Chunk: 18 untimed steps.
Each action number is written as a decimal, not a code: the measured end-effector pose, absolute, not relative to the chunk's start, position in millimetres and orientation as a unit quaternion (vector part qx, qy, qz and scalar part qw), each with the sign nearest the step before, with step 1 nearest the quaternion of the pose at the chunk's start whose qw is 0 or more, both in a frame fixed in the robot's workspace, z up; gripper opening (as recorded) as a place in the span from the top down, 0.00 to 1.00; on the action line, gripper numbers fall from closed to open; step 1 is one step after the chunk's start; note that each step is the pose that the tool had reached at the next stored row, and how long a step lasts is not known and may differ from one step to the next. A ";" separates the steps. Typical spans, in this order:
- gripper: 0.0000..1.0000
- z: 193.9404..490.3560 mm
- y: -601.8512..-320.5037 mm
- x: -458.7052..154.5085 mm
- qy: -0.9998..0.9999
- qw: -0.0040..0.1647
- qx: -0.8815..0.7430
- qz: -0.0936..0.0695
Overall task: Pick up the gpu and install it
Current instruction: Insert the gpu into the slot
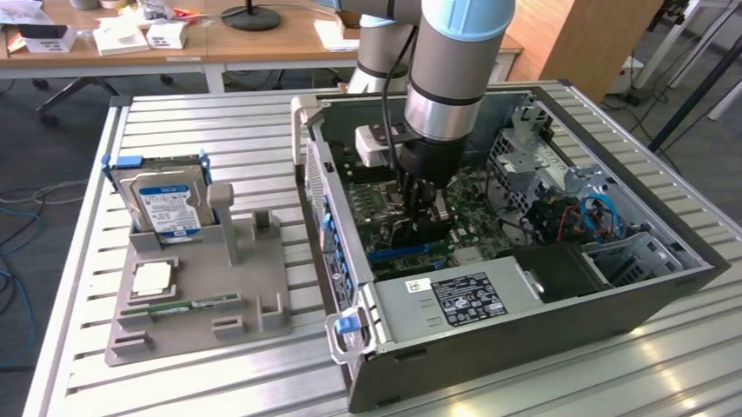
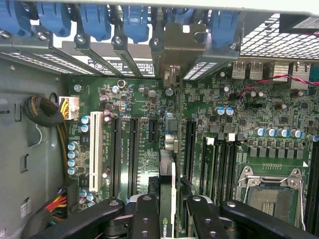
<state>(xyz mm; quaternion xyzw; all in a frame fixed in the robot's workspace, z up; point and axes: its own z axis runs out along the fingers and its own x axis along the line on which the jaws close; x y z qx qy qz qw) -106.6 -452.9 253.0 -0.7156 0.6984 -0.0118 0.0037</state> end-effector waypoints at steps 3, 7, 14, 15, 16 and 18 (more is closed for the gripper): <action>0.74 253.0 -452.9 -106.6 0.698 0.004 -0.716 -0.012; 0.74 253.0 -452.9 -106.8 0.698 0.004 -0.716 -0.012; 0.74 252.9 -452.9 -107.4 0.698 0.006 -0.715 -0.014; 0.74 252.9 -452.9 -107.4 0.698 0.006 -0.715 -0.014; 0.74 252.9 -452.9 -107.4 0.698 0.006 -0.715 -0.014; 0.74 253.0 -452.9 -107.4 0.698 0.006 -0.715 -0.014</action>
